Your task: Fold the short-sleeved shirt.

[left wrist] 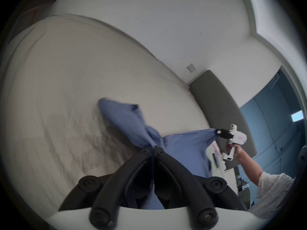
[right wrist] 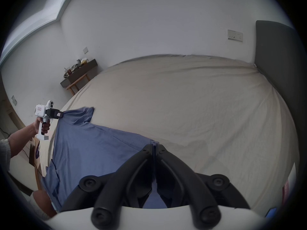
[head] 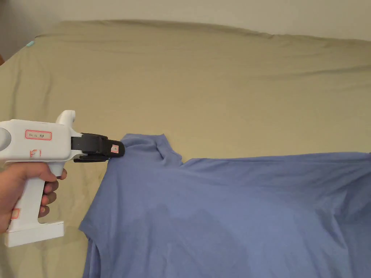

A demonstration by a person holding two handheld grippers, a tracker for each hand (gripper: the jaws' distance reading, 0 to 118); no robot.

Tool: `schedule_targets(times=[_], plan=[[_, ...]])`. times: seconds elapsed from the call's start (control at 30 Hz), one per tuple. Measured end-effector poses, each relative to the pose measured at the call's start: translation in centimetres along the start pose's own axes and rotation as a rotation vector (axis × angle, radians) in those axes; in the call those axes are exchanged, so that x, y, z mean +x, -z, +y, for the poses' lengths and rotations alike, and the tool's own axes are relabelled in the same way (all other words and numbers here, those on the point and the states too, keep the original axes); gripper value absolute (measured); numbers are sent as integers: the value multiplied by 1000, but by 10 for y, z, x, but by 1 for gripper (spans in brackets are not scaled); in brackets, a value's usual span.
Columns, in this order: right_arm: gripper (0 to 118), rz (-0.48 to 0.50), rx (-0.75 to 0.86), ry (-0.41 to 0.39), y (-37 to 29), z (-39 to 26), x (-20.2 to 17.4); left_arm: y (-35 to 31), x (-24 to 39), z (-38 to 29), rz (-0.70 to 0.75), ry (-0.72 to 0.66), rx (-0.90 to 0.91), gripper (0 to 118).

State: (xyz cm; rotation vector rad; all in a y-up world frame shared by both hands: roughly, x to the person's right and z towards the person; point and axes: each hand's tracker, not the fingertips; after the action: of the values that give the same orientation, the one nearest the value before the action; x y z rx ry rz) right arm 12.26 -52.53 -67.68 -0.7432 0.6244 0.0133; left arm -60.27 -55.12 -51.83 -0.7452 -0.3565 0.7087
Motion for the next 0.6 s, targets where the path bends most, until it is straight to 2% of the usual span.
schedule_targets(times=[0.03,0.07,0.13,0.2,0.6], plan=[[2,25,14,10,-11,1,-3,-10,12,-1,-34,20,23,1],[2,35,23,10,-20,2,-6,-19,24,-2,-5,52,53,0],[2,31,39,7,-41,3,-15,-38,39,-4,-53,22,72,1],[2,28,52,4,-62,5,-22,-57,64,-9,-29,86,91,0],[2,9,179,-17,-219,0,-74,-180,172,-57,-79,202,207,1]])
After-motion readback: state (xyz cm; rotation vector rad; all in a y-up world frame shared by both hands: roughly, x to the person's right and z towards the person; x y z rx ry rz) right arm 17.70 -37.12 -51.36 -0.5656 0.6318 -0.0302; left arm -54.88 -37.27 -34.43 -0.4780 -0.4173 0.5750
